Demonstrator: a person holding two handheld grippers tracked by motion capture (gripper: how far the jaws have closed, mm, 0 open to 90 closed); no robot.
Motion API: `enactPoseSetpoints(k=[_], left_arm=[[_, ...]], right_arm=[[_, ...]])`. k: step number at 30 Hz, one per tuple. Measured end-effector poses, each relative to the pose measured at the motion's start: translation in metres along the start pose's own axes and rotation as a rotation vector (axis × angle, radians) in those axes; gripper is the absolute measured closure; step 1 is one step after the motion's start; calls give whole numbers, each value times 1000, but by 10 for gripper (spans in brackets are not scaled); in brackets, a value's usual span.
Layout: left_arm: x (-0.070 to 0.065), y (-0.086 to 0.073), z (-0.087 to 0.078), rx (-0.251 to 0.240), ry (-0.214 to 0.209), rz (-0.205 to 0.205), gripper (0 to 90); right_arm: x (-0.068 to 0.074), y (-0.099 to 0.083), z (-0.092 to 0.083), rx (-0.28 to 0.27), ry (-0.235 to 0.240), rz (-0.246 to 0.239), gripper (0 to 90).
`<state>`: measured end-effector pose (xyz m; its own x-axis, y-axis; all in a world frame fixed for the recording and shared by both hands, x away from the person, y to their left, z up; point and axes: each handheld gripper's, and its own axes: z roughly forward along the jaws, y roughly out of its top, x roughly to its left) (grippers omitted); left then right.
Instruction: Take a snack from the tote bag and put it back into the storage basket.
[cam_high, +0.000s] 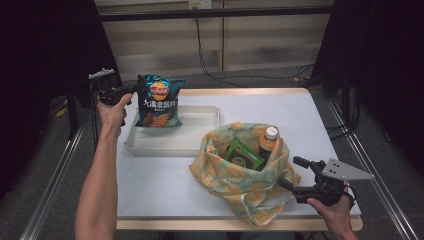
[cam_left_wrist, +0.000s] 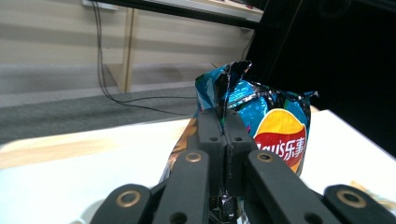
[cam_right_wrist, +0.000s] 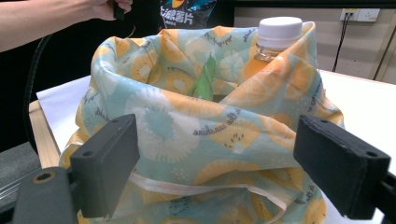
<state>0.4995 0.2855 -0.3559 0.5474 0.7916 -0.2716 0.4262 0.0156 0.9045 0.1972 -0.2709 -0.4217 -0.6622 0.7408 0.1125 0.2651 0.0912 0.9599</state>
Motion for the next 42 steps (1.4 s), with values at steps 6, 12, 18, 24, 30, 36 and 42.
enactPoseSetpoints(k=[6, 12, 18, 24, 30, 36, 42], left_arm=[[12, -4, 4, 31, 55, -3, 885], [17, -9, 7, 25, 65, -20, 852], [15, -7, 4, 19, 104, 3, 721], [12, -5, -1, 54, 152, 40, 515], [3, -11, -9, 48, 104, 56, 480], [-13, -31, 1, 98, -2, 69, 682], [-30, -48, 13, 136, -92, 82, 871]], right_arm=[[0, 0, 0, 13, 3, 5, 135], [1, 0, 0, 10, 1, 10, 137], [0, -2, 2, 17, 6, 11, 137], [0, -2, 2, 22, 6, 14, 137], [1, -2, 3, 27, 6, 19, 138], [0, -2, 3, 27, 12, 17, 138], [0, -3, 4, 30, -2, 9, 140]])
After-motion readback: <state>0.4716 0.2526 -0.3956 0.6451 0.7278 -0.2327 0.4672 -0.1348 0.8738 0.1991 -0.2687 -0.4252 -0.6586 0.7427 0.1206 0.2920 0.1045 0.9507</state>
